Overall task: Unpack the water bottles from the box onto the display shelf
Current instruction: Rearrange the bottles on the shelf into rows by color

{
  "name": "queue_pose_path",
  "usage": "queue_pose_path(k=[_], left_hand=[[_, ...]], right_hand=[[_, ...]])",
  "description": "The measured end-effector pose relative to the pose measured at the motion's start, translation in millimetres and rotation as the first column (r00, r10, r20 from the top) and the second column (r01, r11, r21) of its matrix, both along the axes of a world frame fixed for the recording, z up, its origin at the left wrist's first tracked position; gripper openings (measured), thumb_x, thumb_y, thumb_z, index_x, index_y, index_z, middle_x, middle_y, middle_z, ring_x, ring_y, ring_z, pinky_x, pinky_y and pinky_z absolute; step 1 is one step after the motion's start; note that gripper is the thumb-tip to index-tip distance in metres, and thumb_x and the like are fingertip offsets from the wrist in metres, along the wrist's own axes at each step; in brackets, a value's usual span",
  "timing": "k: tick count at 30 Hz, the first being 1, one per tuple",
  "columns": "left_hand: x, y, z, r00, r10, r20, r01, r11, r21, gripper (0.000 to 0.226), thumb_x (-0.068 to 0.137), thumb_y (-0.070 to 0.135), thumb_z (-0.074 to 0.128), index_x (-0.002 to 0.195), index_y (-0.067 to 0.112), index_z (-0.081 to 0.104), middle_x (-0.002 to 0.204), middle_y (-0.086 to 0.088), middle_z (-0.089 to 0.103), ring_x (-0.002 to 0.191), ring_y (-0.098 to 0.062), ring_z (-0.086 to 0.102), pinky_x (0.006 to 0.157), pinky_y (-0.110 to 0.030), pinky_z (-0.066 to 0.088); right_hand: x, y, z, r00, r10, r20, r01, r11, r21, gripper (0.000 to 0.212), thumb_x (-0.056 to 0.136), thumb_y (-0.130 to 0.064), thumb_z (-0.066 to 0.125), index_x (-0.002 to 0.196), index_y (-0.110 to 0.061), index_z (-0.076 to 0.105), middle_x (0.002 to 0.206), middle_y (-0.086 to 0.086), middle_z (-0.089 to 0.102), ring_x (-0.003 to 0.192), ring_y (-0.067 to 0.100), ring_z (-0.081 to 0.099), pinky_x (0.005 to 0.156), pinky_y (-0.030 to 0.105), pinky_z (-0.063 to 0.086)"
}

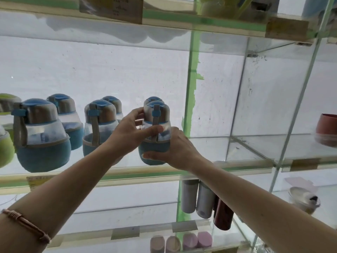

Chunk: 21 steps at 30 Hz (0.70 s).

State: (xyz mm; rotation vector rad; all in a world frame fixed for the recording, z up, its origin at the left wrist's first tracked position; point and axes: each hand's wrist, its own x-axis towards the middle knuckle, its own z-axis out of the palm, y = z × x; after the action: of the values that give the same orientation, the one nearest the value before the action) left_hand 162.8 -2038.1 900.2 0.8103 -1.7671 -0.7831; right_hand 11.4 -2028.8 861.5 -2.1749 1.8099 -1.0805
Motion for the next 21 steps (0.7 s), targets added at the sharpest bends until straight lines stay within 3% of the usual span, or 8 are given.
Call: queue_pose_path(k=[2,6,10,12,15,18,21], left_hand=[[-1.6,2.1,-1.8,1.0,-0.003,-0.015,0.003,1.0,0.0,0.07,0.063,0.039,0.072,0.127,0.022,0.049,0.114,0.011,0.06,0.104,-0.001,0.056,0.07,-0.01,0.049],[-5.6,7.6,-4.1,0.999,0.014,-0.033,-0.013,1.0,0.009,0.074,0.063,0.038,0.071,0.13,0.018,0.049,0.118,0.005,0.061,0.109,-0.011,0.056,0.083,-0.023,0.05],[-7.0,13.6,-2.8,0.999,0.047,-0.017,-0.047,0.999,0.005,0.07,0.071,0.03,0.074,0.134,0.014,0.046,0.123,0.003,0.058,0.115,-0.015,0.054,0.09,-0.029,0.05],[-9.2,17.3,-3.4,0.993,0.118,0.021,-0.117,0.992,-0.047,0.068,0.077,0.026,0.074,0.136,0.013,0.042,0.125,0.004,0.054,0.116,-0.012,0.049,0.094,-0.028,0.045],[-13.8,27.6,-5.5,0.973,0.225,0.047,-0.217,0.966,-0.137,0.066,0.079,0.022,0.074,0.136,0.011,0.042,0.128,-0.001,0.052,0.115,-0.012,0.046,0.097,-0.027,0.039],[-14.4,36.2,-6.7,0.957,0.291,0.023,-0.283,0.944,-0.167,0.065,0.077,0.023,0.076,0.133,0.011,0.045,0.131,-0.007,0.052,0.118,-0.019,0.048,0.099,-0.032,0.042],[-13.8,46.6,-5.1,0.937,0.349,0.007,-0.342,0.922,-0.179,0.063,0.078,0.027,0.076,0.132,0.012,0.047,0.132,-0.008,0.052,0.112,-0.015,0.049,0.095,-0.03,0.044]], right_hand=[[1.4,3.5,-2.8,1.0,-0.003,-0.018,0.003,1.0,-0.013,0.102,0.04,-0.092,0.056,0.122,-0.031,0.05,0.105,-0.005,0.058,0.094,0.013,0.058,0.074,0.038,0.056],[1.4,12.8,-0.1,0.999,-0.015,-0.049,0.014,1.0,-0.016,0.09,0.05,-0.083,0.055,0.124,-0.032,0.049,0.108,-0.002,0.058,0.097,0.017,0.056,0.076,0.04,0.055],[1.8,18.5,8.5,0.999,-0.001,-0.054,0.002,1.0,0.029,0.078,0.057,-0.071,0.068,0.122,-0.029,0.052,0.106,0.001,0.06,0.094,0.021,0.059,0.077,0.041,0.055],[2.2,22.6,12.6,0.998,0.008,-0.061,-0.004,0.998,0.061,0.074,0.056,-0.07,0.067,0.117,-0.029,0.056,0.102,0.001,0.062,0.091,0.021,0.06,0.076,0.039,0.054],[-2.6,39.5,20.5,0.998,0.032,-0.048,-0.026,0.992,0.121,0.055,0.075,-0.05,0.073,0.118,-0.021,0.058,0.109,0.003,0.06,0.1,0.023,0.058,0.081,0.035,0.051],[-16.8,62.6,25.6,0.998,0.009,-0.064,0.001,0.988,0.155,0.071,0.084,-0.045,0.068,0.139,-0.011,0.039,0.133,0.007,0.048,0.121,0.023,0.047,0.095,0.032,0.042],[-26.2,84.8,34.4,0.998,-0.009,-0.056,0.016,0.991,0.133,0.088,0.082,-0.051,0.066,0.147,-0.009,0.025,0.147,0.01,0.039,0.132,0.023,0.04,0.107,0.039,0.038]])
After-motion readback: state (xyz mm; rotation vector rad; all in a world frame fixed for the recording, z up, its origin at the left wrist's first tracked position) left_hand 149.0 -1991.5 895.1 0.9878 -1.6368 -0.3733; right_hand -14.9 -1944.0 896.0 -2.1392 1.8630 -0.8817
